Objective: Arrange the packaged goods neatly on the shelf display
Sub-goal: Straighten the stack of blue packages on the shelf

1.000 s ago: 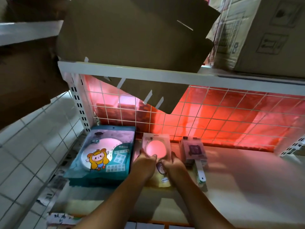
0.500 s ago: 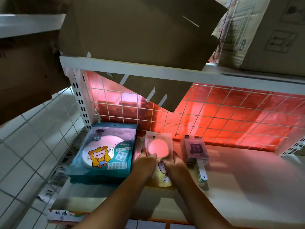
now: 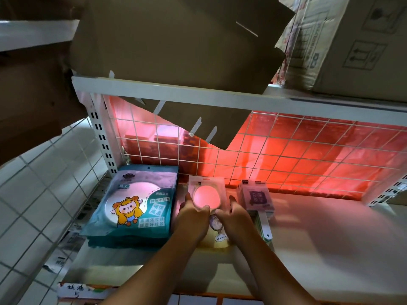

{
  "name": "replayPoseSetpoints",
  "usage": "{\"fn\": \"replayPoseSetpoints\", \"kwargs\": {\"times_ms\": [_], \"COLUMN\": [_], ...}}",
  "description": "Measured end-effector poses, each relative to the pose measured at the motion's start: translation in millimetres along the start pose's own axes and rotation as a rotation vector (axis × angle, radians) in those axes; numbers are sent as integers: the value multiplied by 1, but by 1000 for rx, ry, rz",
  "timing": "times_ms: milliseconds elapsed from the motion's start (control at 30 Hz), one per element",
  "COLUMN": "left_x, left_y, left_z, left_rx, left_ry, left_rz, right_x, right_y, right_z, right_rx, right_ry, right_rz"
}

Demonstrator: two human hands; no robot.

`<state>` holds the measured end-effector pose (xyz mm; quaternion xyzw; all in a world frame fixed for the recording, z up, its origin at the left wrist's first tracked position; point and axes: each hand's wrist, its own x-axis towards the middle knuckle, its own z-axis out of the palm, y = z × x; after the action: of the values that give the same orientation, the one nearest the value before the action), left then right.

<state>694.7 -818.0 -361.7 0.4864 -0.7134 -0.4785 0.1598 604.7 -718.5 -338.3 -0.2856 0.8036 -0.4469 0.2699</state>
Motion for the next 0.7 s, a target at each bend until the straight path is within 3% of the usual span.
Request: {"fn": "replayPoseSetpoints", "kwargs": {"times_ms": [100, 167, 267, 300, 400, 467, 567, 700], "left_x": [-8, -16, -37, -41, -41, -37, -33, -20], "left_y": [11, 24, 50, 60, 83, 88, 87, 80], "left_z": [-4, -3, 2, 5, 30, 51, 83, 110], "left_rx": [94, 196, 88, 52, -195, -287, -416, -319], "left_ry": [36, 95, 85, -4, -209, -199, -190, -166], "left_rz": [53, 162, 410, 423, 270, 215, 117, -72], "right_x": [-4, -1, 10, 14, 25, 28, 32, 36], "right_y": [-15, -21, -15, -10, 17, 37, 60, 68], "right_z": [-19, -40, -83, -96, -125, -128, -123, -111], "right_rx": [-114, -132, -129, -164, -24, 146, 201, 242], "right_ry": [35, 150, 276, 288, 328, 310, 256, 156], "right_rz": [-55, -103, -131, -99, 76, 163, 138, 141]}}
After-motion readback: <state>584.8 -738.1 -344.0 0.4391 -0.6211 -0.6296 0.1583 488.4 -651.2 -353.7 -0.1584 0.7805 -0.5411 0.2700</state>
